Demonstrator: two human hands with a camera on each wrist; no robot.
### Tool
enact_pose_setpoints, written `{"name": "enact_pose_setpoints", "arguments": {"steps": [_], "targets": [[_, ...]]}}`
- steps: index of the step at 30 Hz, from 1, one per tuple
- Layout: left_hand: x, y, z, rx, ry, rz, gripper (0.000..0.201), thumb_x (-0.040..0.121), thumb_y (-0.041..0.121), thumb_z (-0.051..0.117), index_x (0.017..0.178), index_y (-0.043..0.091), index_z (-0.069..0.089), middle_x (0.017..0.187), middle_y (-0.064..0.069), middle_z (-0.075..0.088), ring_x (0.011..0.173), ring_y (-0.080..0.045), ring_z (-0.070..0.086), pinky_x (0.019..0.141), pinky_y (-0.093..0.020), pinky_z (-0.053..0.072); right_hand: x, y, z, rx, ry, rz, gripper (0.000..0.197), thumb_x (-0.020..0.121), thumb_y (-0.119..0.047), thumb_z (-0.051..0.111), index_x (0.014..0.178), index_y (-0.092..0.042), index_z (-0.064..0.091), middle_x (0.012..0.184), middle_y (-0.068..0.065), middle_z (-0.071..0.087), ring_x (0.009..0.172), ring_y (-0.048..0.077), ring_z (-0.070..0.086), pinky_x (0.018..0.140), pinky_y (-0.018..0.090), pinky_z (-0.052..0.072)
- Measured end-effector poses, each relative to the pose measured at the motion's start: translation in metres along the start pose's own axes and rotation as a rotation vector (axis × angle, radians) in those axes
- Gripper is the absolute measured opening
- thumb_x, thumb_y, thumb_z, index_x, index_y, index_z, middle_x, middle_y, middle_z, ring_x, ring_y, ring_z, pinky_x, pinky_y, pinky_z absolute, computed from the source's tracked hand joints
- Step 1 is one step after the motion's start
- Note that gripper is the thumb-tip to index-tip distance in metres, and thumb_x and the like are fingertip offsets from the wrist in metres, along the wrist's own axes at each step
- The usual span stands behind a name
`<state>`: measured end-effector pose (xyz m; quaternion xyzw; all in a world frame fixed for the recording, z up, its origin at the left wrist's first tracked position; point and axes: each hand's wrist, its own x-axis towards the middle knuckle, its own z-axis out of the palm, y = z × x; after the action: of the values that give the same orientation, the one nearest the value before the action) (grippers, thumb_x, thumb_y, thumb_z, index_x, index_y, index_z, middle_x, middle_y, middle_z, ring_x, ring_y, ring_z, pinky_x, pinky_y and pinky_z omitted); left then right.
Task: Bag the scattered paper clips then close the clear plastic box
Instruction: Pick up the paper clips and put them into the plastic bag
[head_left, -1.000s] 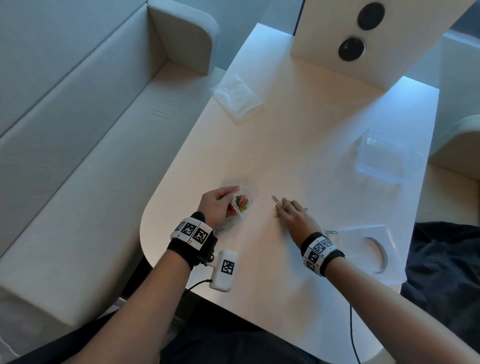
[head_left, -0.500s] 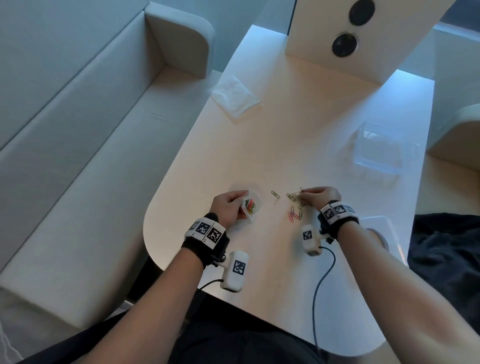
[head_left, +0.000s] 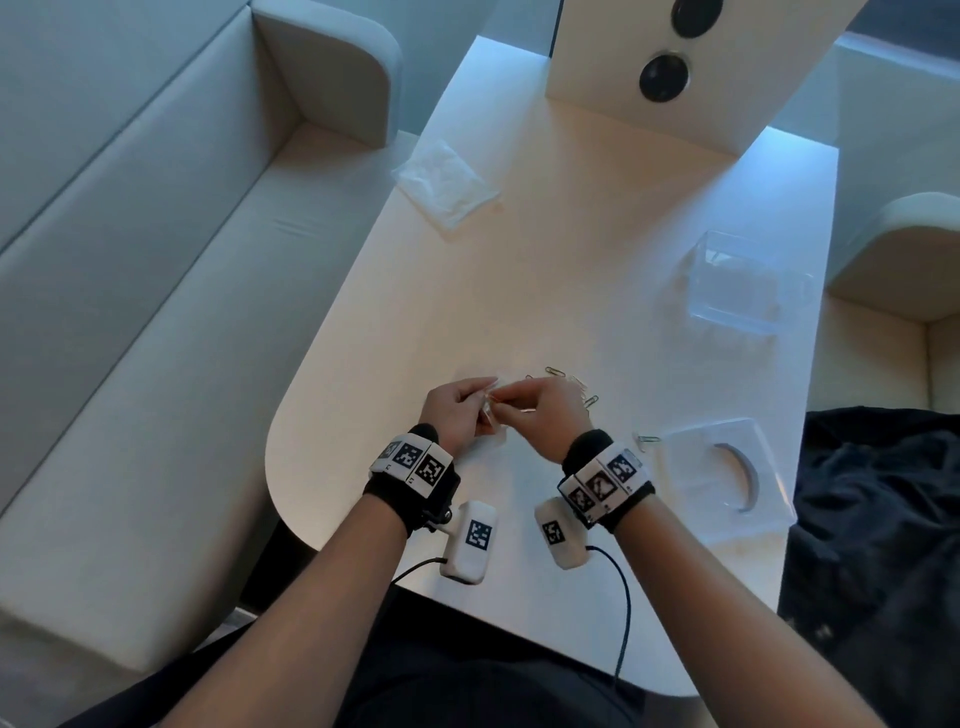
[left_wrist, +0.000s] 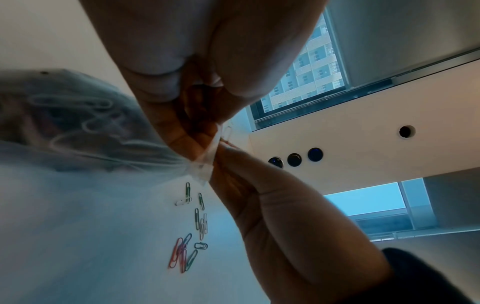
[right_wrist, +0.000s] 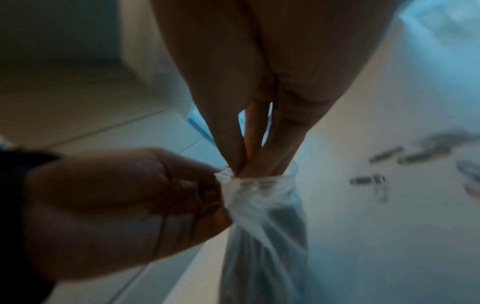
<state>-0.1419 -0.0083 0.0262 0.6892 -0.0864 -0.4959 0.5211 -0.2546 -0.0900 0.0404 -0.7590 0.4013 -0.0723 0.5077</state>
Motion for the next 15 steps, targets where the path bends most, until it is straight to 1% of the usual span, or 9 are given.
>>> {"name": "enact_pose_setpoints", "arguments": {"steps": [2,5,7,8,9,10,12,13,15], "targets": [[-0.001,0.001,-0.002,-0.007,-0.004,0.005,0.027,0.097,0.003,0.050,0.118,0.000,0.066,0.081,-0.012,0.066,0.064,-0.019,0.060,0.055,-0.021,0.056,-0.001,-0.007,0.000,-0.198,-0.048,-0.108,0.021,0.088,-0.012,0.064,0.105,-0.017,0.076,0.100,-0.004,0.075,0.086,0.004,0.068,0.084,0.011,0.049],[-0.003,0.004,-0.007,-0.040,0.003,0.011,0.025,0.096,0.003,0.051,0.115,0.003,0.067,0.076,-0.007,0.064,0.051,-0.007,0.062,0.048,-0.019,0.053,0.003,-0.008,-0.009,-0.229,0.055,-0.156,0.024,0.087,-0.009,0.061,0.105,-0.017,0.076,0.101,-0.002,0.075,0.088,0.008,0.070,0.091,0.024,0.053],[-0.002,0.004,-0.013,-0.035,0.017,0.024,0.025,0.097,0.003,0.050,0.114,0.004,0.068,0.082,-0.007,0.066,0.052,-0.006,0.062,0.050,-0.018,0.054,0.013,0.003,-0.019,-0.138,0.197,-0.138,0.023,0.086,-0.006,0.062,0.099,-0.016,0.077,0.097,-0.001,0.075,0.082,0.010,0.070,0.086,0.031,0.057],[-0.002,0.005,-0.017,-0.034,0.023,0.032,0.025,0.097,0.003,0.050,0.115,0.005,0.068,0.087,-0.008,0.067,0.056,-0.009,0.063,0.052,-0.018,0.054,0.019,0.011,-0.023,-0.143,0.242,-0.144,0.023,0.087,-0.006,0.061,0.100,-0.016,0.076,0.101,0.001,0.074,0.087,0.013,0.070,0.088,0.034,0.056],[-0.003,0.005,-0.021,-0.042,0.028,0.039,0.026,0.096,0.003,0.051,0.115,0.004,0.068,0.091,-0.007,0.067,0.062,-0.011,0.063,0.053,-0.017,0.054,0.025,0.020,-0.025,-0.212,0.239,-0.165,0.024,0.089,-0.009,0.060,0.107,-0.016,0.074,0.111,0.004,0.072,0.099,0.017,0.068,0.094,0.038,0.053],[-0.003,0.005,-0.024,-0.061,0.031,0.040,0.025,0.096,0.003,0.052,0.116,0.004,0.067,0.093,-0.006,0.066,0.067,-0.012,0.062,0.054,-0.017,0.054,0.030,0.031,-0.023,-0.355,0.173,-0.189,0.028,0.093,-0.016,0.057,0.118,-0.018,0.069,0.127,0.007,0.064,0.117,0.022,0.060,0.104,0.041,0.046],[-0.005,0.006,-0.031,-0.100,0.036,0.040,0.025,0.095,0.004,0.054,0.116,0.004,0.067,0.094,-0.004,0.067,0.074,-0.013,0.063,0.055,-0.016,0.054,0.036,0.053,-0.014,-0.751,-0.093,-0.196,0.046,0.099,-0.035,0.046,0.143,-0.022,0.045,0.156,0.006,0.032,0.145,0.028,0.026,0.117,0.047,0.025],[-0.005,0.006,-0.034,-0.113,0.036,0.041,0.025,0.094,0.004,0.055,0.116,0.004,0.067,0.094,-0.003,0.067,0.076,-0.013,0.063,0.056,-0.017,0.054,0.037,0.063,-0.010,-0.907,-0.208,-0.181,0.054,0.100,-0.043,0.038,0.150,-0.023,0.031,0.162,0.003,0.015,0.149,0.028,0.010,0.119,0.051,0.017],[-0.006,0.006,-0.039,-0.124,0.036,0.040,0.024,0.094,0.004,0.056,0.115,0.005,0.068,0.096,-0.002,0.068,0.081,-0.014,0.064,0.058,-0.017,0.054,0.037,0.083,-0.012,-1.063,-0.304,-0.150,0.061,0.100,-0.048,0.028,0.154,-0.025,0.012,0.163,-0.002,-0.003,0.150,0.026,-0.005,0.118,0.058,0.007]]}}
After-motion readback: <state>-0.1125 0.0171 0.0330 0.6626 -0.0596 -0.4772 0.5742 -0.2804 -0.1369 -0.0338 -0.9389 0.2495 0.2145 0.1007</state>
